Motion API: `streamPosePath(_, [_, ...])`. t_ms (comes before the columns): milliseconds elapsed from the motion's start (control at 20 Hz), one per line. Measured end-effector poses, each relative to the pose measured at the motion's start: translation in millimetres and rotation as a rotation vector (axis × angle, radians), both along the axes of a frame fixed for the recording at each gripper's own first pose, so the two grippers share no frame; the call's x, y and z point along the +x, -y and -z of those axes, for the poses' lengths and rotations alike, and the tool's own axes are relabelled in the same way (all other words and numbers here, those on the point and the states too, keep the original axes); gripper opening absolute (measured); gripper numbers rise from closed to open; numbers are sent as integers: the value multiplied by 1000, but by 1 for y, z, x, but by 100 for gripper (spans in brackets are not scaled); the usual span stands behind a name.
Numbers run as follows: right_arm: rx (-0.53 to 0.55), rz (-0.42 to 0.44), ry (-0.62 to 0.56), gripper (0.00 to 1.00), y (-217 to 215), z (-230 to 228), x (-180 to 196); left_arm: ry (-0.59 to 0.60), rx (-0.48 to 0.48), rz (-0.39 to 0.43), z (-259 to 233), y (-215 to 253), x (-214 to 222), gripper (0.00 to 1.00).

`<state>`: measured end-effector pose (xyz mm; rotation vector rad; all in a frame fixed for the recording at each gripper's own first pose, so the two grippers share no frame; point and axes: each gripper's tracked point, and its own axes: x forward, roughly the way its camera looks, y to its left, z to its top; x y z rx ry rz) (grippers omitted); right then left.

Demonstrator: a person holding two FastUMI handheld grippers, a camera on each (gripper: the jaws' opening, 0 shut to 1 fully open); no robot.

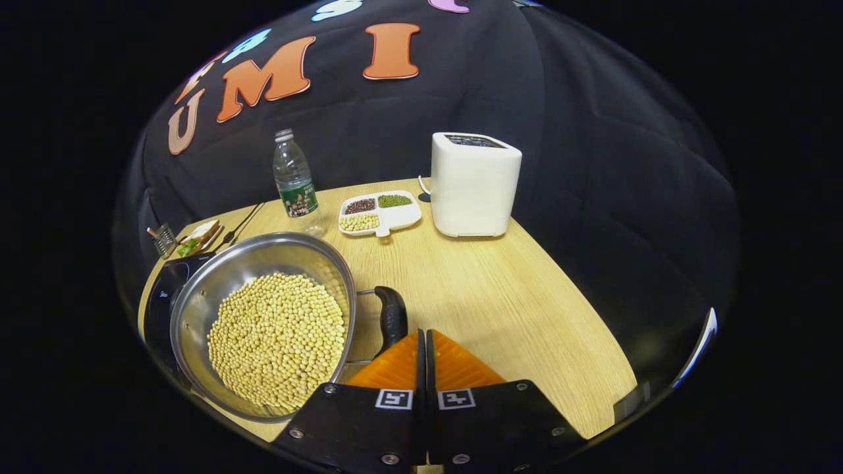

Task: First push the handle of the pot to place it horizontally, then grasp the pot with both hands and set it on the induction cooktop.

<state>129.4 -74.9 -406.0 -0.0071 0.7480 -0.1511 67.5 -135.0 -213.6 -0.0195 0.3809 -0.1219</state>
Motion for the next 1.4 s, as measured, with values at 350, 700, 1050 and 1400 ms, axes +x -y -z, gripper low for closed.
streamPosePath(350, [14,-12,17,0,-1,-6,4,-122,-21,41,58,41,4,98])
streamPosePath(700, [46,17,100,0,3,-33,11,-223,1,90,109,80,4,98])
streamPosePath(1050, [138,10,170,12,-10,-54,13,-309,35,129,156,105,9,99])
streamPosePath(1400, [107,-45,172,71,-25,-49,21,-342,52,137,190,114,21,98])
